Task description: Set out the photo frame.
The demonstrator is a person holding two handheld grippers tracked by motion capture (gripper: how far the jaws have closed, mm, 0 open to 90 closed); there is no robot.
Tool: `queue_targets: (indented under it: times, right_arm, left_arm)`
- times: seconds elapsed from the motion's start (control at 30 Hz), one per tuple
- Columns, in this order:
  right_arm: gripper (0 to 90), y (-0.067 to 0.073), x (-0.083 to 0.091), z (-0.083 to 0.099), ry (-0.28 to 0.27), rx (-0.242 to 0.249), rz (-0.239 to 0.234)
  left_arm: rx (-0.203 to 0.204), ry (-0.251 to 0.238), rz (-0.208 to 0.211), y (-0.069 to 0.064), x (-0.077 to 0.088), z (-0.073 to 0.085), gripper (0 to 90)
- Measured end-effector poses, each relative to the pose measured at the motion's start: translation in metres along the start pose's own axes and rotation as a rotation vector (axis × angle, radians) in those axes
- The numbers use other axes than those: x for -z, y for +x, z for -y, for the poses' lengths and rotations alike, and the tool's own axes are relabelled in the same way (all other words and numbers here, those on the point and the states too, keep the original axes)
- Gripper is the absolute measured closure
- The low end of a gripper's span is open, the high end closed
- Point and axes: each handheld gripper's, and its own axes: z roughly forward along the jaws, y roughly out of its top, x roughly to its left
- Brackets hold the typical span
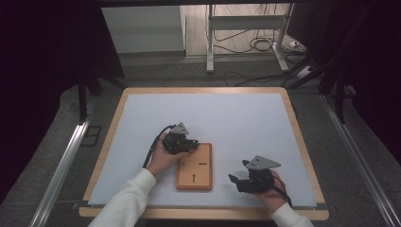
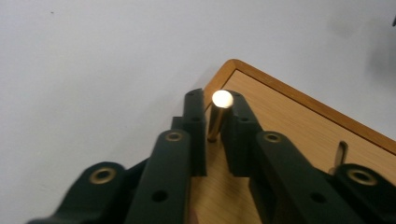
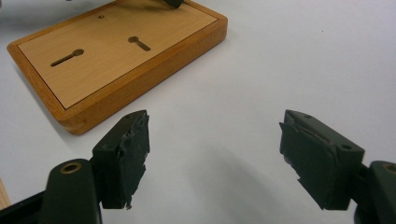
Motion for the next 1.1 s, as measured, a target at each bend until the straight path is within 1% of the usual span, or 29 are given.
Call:
queue_targets:
  times: [0.07, 0.1, 0.13, 0.2, 0.23, 0.27, 0.3, 0.37, 0.4, 0.53, 0.57, 0.6, 0.63, 0.67, 0.7, 0.73, 0.8, 0.83, 0.87, 0.9, 0.93, 1.0, 1.03, 1.1]
  right_arm:
    - [24.6, 0.001, -0.001, 0.0, 0.003, 0.0, 0.004]
    - [24.6, 0.001, -0.001, 0.0, 0.004, -0.001, 0.004]
    - [24.6, 0.001, -0.001, 0.0, 0.005, -0.002, 0.003]
    - [24.6, 0.001, -0.001, 0.0, 0.004, -0.003, 0.004]
    - [24.6, 0.001, -0.001, 0.0, 0.004, -0.003, 0.004]
    - [24.7, 0.001, -0.001, 0.0, 0.004, -0.003, 0.003]
    - [24.7, 0.001, -0.001, 0.0, 0.004, -0.003, 0.003]
    - [24.7, 0.002, 0.0, 0.0, 0.002, 0.005, 0.005]
    - [24.7, 0.003, 0.0, -0.001, 0.004, 0.027, 0.019]
    - [24.7, 0.006, 0.0, -0.002, -0.002, 0.029, 0.013]
    - [24.6, 0.008, 0.001, -0.004, -0.003, 0.045, 0.014]
    - [24.6, 0.008, 0.001, -0.004, -0.003, 0.045, 0.014]
    - [24.2, 0.012, 0.002, -0.006, 0.006, 0.083, 0.029]
    - [24.2, 0.012, 0.002, -0.006, 0.006, 0.083, 0.029]
    - [23.8, 0.016, 0.002, -0.007, 0.01, 0.121, 0.043]
    - [23.7, 0.018, 0.002, -0.008, 0.012, 0.135, 0.042]
    - [23.0, 0.021, 0.001, -0.008, 0.015, 0.152, 0.038]
    - [23.0, 0.021, 0.001, -0.008, 0.015, 0.152, 0.038]
    - [22.4, 0.024, 0.0, -0.009, 0.017, 0.162, 0.027]
    - [22.4, 0.026, 0.0, -0.009, 0.019, 0.165, 0.025]
    - [22.3, 0.027, 0.0, -0.01, 0.025, 0.174, 0.028]
    - [22.3, 0.029, -0.001, -0.01, 0.03, 0.182, 0.03]
    - [22.2, 0.03, 0.0, -0.01, 0.032, 0.19, 0.03]
    - [22.1, 0.031, 0.0, -0.01, 0.034, 0.19, 0.028]
  left_arm:
    - [-0.006, 0.003, -0.004, 0.0, 0.0, 0.0, 84.0]
    - [0.005, -0.005, 0.004, 0.0, 0.0, 0.0, 84.2]
    - [-0.002, 0.002, 0.009, 0.001, 0.001, 0.0, 84.2]
    - [0.001, -0.002, 0.012, 0.002, 0.0, 0.0, 84.2]
    - [0.005, -0.001, 0.016, 0.002, 0.001, 0.0, 84.2]
    - [0.022, -0.003, 0.028, 0.003, 0.001, 0.001, 84.1]
    - [0.022, -0.003, 0.028, 0.003, 0.001, 0.001, 83.9]
    - [0.031, 0.001, 0.042, 0.005, 0.001, 0.001, 83.8]
    - [0.033, 0.002, 0.046, 0.006, 0.001, 0.0, 83.7]
    - [0.037, 0.006, 0.056, 0.007, 0.001, 0.0, 83.6]
    - [0.044, 0.004, 0.064, 0.008, 0.001, 0.0, 83.2]
    - [0.048, 0.003, 0.07, 0.009, 0.001, 0.0, 83.2]
    - [0.049, 0.007, 0.074, 0.009, 0.001, 0.0, 83.0]
    - [0.049, 0.007, 0.074, 0.009, 0.001, 0.0, 83.0]
    - [0.046, 0.014, 0.075, 0.01, 0.001, -0.001, 83.0]
    - [0.046, 0.014, 0.079, 0.01, 0.001, -0.001, 83.0]
    - [0.046, 0.018, 0.083, 0.011, 0.001, -0.001, 82.9]
    - [0.051, 0.022, 0.086, 0.011, 0.001, -0.002, 82.9]
    - [0.057, 0.021, 0.093, 0.011, 0.001, -0.002, 82.9]
    - [0.057, 0.022, 0.101, 0.013, 0.001, -0.002, 82.6]
    - [0.066, 0.018, 0.11, 0.014, 0.001, -0.001, 82.4]
    - [0.069, 0.021, 0.111, 0.014, 0.001, -0.001, 82.2]
    - [0.063, 0.022, 0.111, 0.014, 0.001, -0.002, 82.2]
    - [0.066, 0.023, 0.113, 0.015, 0.001, -0.002, 82.0]
